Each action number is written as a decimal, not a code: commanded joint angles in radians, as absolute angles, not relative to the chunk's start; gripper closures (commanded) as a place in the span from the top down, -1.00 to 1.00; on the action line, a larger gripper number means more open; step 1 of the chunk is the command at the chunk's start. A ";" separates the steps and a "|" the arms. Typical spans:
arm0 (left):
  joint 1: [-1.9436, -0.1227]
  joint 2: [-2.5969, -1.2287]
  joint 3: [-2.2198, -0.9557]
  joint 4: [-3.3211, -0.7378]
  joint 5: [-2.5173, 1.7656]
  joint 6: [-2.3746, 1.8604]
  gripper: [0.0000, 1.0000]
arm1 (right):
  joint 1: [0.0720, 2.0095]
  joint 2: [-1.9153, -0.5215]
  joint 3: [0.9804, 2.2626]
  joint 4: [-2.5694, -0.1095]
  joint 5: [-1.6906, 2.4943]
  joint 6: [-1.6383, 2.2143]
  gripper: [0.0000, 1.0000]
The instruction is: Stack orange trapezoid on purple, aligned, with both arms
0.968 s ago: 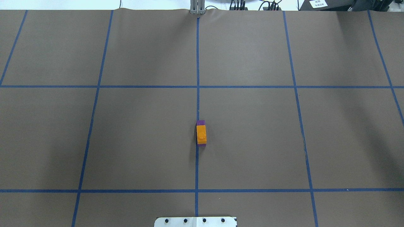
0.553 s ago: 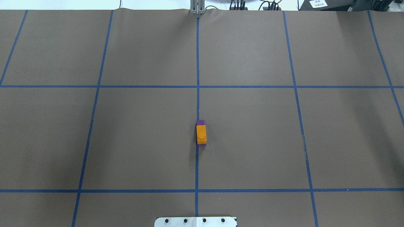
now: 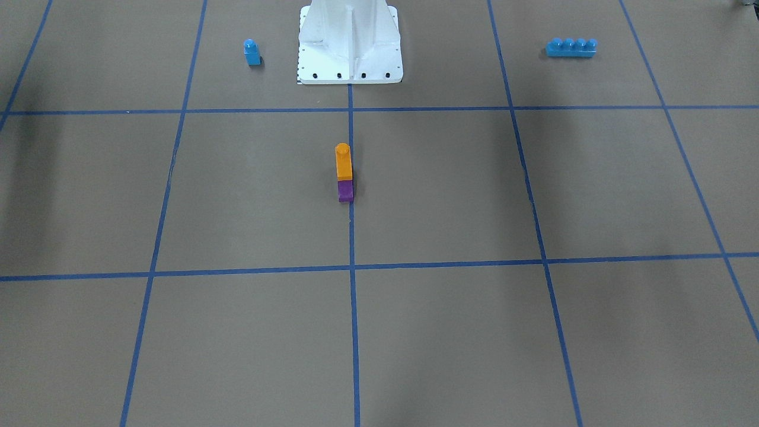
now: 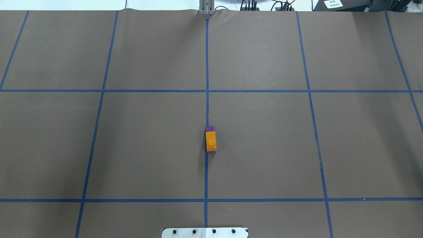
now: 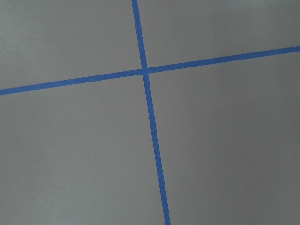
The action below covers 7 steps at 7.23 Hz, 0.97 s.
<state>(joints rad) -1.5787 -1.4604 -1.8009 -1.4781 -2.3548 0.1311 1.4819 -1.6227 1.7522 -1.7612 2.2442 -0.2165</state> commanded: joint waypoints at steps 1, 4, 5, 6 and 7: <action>-1.582 -1.459 -1.805 -1.480 -2.327 0.130 1.00 | 1.482 -1.621 1.753 -1.761 2.244 -0.216 1.00; -1.578 -1.462 -1.802 -1.482 -2.326 0.133 1.00 | 1.482 -1.620 1.753 -1.761 2.244 -0.216 1.00; -1.578 -1.463 -1.793 -1.482 -2.326 0.133 1.00 | 1.482 -1.620 1.753 -1.761 2.244 -0.216 1.00; -1.578 -1.462 -1.795 -1.480 -2.326 0.133 1.00 | 1.482 -1.620 1.753 -1.761 2.244 -0.216 1.00; -1.578 -1.462 -1.795 -1.482 -2.327 0.132 1.00 | 1.482 -1.621 1.753 -1.761 2.244 -0.216 1.00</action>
